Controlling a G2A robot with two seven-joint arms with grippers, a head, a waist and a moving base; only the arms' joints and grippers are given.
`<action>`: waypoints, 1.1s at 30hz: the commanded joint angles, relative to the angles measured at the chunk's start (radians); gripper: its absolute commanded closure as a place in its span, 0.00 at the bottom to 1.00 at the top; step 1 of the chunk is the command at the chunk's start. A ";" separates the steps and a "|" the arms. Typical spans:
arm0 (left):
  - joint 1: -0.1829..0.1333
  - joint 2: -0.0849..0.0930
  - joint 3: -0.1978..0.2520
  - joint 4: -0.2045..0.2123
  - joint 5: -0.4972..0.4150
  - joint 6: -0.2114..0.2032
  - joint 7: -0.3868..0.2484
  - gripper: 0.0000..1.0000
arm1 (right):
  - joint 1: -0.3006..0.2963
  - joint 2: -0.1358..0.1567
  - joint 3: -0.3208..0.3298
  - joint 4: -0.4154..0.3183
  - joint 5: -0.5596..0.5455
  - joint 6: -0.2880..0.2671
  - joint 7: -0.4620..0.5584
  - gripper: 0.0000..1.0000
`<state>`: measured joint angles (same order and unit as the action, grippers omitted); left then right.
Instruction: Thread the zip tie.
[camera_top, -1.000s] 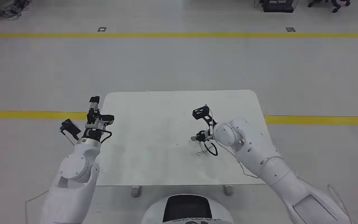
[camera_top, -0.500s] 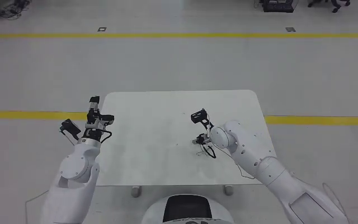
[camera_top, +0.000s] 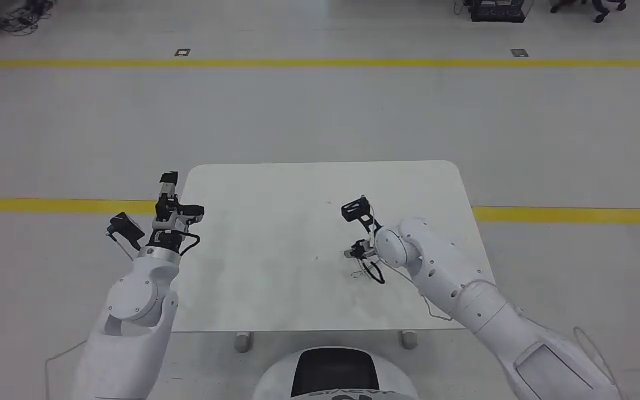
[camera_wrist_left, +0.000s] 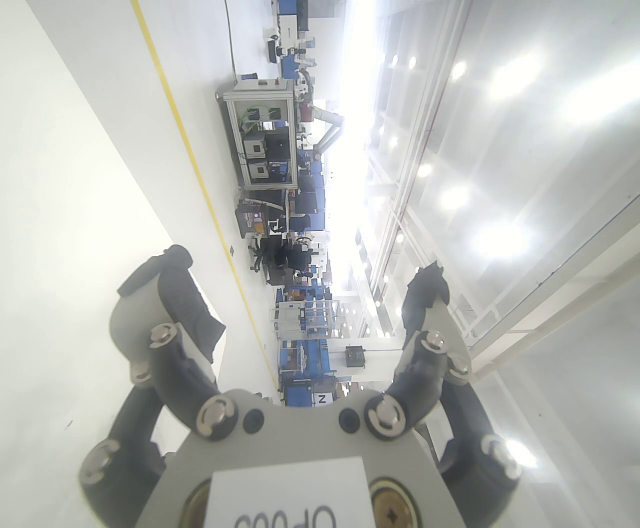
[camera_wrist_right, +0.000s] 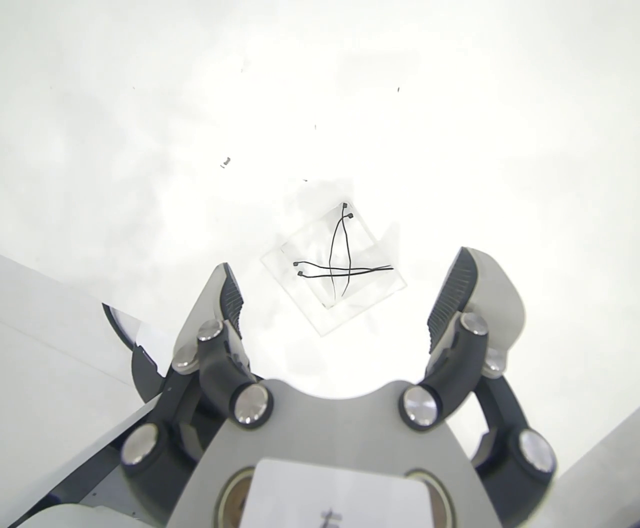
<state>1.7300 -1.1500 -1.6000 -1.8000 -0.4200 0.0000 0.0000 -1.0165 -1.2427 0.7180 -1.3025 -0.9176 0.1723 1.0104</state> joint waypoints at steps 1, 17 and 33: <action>0.000 0.000 0.000 0.000 0.000 0.000 0.000 0.00 | 0.008 -0.007 -0.007 0.019 0.004 0.007 -0.001 0.00; 0.000 0.000 0.000 0.000 0.000 0.000 0.000 0.00 | 0.014 -0.016 -0.018 0.017 -0.033 0.033 -0.024 0.00; 0.000 0.000 0.000 0.000 0.000 0.000 0.000 0.00 | 0.007 -0.025 -0.026 0.027 -0.053 0.049 -0.033 0.00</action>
<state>1.7300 -1.1500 -1.6000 -1.8000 -0.4200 0.0000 0.0000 -1.0097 -1.2673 0.6920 -1.2751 -0.9714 0.2214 0.9775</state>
